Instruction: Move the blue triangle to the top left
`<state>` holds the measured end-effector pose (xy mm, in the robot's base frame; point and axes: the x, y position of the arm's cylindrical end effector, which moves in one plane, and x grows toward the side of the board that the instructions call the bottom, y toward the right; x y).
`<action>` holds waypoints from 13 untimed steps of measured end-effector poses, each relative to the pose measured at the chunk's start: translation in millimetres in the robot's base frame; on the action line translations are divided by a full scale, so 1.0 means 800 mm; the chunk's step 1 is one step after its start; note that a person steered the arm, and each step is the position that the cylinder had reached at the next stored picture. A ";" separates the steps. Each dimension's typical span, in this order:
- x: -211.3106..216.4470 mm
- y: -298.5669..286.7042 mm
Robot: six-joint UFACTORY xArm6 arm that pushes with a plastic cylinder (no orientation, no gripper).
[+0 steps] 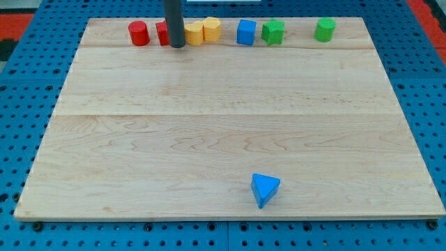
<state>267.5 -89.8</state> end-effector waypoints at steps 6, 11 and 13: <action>0.351 0.352; 0.324 0.021; 0.233 0.017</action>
<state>454.0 -75.9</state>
